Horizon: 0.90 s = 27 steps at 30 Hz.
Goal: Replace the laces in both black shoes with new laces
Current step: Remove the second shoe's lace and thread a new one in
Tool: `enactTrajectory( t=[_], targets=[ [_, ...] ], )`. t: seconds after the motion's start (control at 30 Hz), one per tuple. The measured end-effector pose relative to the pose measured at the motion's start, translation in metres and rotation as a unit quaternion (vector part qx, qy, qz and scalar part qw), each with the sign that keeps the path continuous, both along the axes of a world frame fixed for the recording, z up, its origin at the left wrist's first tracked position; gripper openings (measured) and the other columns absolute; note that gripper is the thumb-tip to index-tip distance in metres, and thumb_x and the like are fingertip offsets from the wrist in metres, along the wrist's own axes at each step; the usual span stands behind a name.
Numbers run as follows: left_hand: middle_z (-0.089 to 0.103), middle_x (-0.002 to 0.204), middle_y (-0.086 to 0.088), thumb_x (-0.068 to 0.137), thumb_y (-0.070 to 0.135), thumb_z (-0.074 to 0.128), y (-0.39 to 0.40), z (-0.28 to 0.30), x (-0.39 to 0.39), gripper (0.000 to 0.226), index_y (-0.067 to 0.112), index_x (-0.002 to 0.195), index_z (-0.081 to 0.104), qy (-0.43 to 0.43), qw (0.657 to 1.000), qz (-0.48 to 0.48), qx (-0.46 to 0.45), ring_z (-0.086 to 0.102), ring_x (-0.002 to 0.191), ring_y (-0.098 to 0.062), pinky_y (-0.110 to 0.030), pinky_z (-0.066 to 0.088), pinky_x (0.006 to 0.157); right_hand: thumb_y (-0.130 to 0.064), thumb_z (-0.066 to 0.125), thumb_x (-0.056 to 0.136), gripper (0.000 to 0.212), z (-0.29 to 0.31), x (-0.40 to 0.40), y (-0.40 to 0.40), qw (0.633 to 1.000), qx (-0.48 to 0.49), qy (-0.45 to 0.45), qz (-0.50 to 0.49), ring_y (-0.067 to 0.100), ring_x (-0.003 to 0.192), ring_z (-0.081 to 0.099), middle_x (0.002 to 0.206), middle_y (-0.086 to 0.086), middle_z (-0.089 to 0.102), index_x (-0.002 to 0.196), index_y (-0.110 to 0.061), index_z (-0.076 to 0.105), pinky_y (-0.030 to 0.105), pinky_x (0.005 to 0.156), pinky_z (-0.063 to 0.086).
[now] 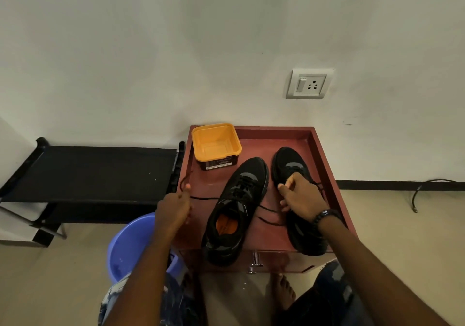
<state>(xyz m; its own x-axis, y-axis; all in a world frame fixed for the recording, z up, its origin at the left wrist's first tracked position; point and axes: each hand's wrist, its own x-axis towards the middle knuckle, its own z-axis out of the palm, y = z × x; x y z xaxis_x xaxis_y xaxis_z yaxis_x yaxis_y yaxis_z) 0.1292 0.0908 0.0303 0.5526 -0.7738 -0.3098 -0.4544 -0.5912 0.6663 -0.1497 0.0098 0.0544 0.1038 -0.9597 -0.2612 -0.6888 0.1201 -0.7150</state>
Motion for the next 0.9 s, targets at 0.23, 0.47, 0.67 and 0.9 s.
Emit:
enactTrajectory(
  t=[0.23,0.47,0.67,0.9],
  targets=[
    [0.052,0.12,0.011,0.097,0.017,0.06,-0.002,-0.005,-0.028,0.03,0.019,0.127,0.057,-0.019,0.963,-0.244,-0.114,0.05,0.108,-0.003,-0.016,0.039,0.089,-0.034,0.051,0.096,0.031,0.01,0.023,0.022,0.93,-0.132,0.291,0.182,0.025,0.108,0.058,0.122,0.003,0.055,0.124,-0.022,0.053,0.04,0.095,0.047],
    [0.059,0.081,0.009,0.098,0.028,0.059,-0.004,-0.005,-0.015,0.017,0.024,0.082,0.056,0.01,0.967,-0.244,-0.066,0.055,0.077,-0.007,-0.011,0.038,0.06,-0.023,0.069,0.091,0.019,-0.027,0.048,0.038,0.99,-0.008,0.047,0.134,0.015,0.093,0.065,0.094,0.0,0.07,0.107,-0.013,0.064,0.036,0.088,0.052],
    [0.058,0.102,0.005,0.096,0.035,0.06,-0.004,0.001,0.009,0.031,0.014,0.074,0.067,0.051,0.971,-0.171,-0.158,0.057,0.095,-0.009,-0.029,0.041,0.086,-0.037,0.064,0.094,0.024,-0.026,0.02,0.023,0.991,0.03,-0.075,0.108,0.003,0.065,0.061,0.066,-0.009,0.069,0.087,-0.018,0.077,0.017,0.067,0.047],
    [0.069,0.075,0.0,0.098,0.024,0.058,-0.003,0.004,-0.006,0.032,0.011,0.068,0.061,0.371,0.907,-0.034,-0.197,0.063,0.091,-0.016,-0.044,0.039,0.099,-0.027,0.062,0.097,0.032,-0.025,0.017,0.013,0.966,0.106,-0.234,-0.035,0.014,0.064,0.057,0.061,0.001,0.058,0.073,-0.007,0.068,0.037,0.073,0.055]
  ],
)
